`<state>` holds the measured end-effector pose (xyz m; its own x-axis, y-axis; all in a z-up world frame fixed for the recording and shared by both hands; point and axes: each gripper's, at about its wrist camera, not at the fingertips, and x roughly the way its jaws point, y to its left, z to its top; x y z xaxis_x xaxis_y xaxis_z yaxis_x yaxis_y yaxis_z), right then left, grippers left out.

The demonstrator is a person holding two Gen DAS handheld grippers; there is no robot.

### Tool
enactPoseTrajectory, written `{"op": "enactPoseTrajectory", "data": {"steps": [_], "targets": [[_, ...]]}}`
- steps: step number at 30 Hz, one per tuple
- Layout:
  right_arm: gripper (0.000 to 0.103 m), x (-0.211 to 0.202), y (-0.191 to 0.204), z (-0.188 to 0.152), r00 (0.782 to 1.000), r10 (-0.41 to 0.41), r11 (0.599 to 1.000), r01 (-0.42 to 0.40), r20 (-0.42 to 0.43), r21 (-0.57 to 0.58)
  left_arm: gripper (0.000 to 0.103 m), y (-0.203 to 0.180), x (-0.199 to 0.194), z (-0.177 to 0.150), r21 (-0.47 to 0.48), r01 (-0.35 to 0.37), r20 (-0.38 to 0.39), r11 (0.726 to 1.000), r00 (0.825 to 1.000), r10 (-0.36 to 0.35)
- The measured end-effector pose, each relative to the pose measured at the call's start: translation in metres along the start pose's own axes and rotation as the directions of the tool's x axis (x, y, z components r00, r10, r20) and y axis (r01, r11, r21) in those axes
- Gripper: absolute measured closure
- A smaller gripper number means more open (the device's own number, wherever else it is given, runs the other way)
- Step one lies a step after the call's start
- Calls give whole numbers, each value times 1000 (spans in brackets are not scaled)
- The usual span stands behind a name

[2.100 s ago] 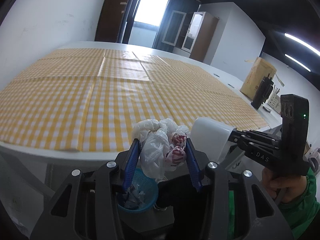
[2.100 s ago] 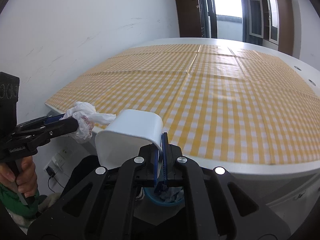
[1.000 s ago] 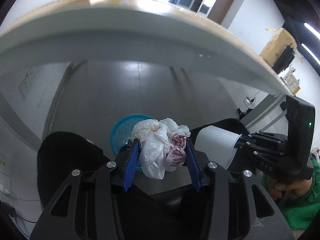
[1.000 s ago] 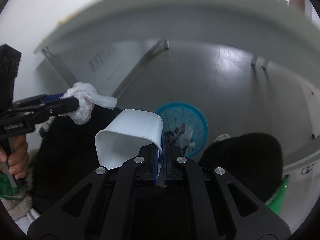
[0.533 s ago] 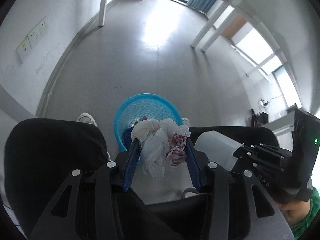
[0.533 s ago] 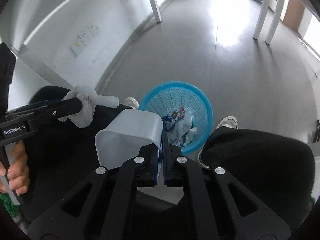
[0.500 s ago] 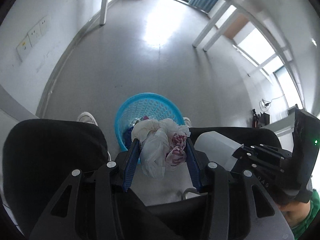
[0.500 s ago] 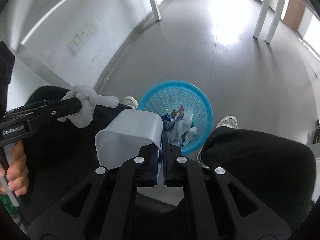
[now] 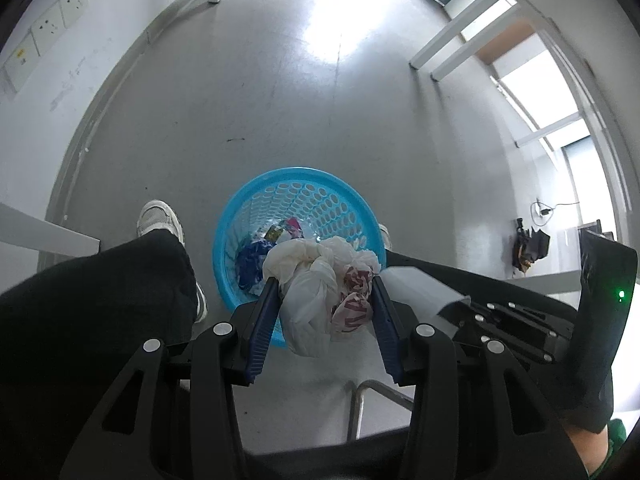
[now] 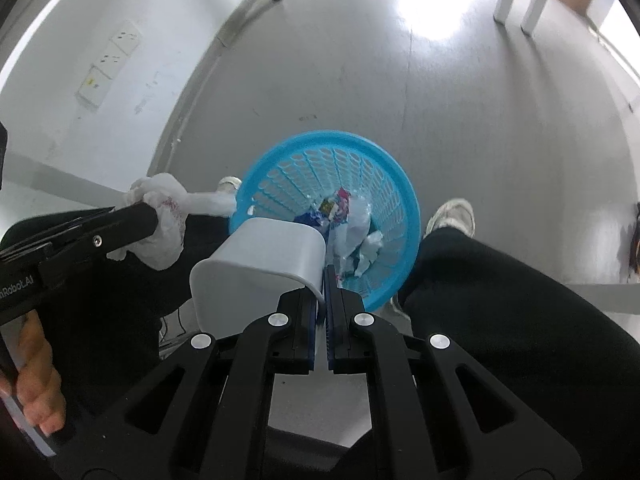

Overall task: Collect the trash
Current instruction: 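Lift both held items off the table and carry them down over the wastebasket, then open the left tool over the wastebasket while the right tool releases the white box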

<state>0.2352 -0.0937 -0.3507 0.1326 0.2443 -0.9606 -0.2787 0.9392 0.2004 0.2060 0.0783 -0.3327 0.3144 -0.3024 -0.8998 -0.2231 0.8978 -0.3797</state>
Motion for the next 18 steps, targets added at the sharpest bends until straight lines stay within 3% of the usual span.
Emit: {"op": "enactPoseTrajectory", "data": {"steps": [8,14,18], "targets": [[100,44,-26,23,995,-24,997,31,-92,72,58,-1,41,23,-5,-92,-57,996,994,92],[100,81,-39,38,988,-30,991,49,-153,121,58,18,76,36,-101,-114,-148,988,984,98],[100,92,-49,42,985,-34,986,60,-170,154,58,16,82,43,-110,-112,-152,988,984,95]]}}
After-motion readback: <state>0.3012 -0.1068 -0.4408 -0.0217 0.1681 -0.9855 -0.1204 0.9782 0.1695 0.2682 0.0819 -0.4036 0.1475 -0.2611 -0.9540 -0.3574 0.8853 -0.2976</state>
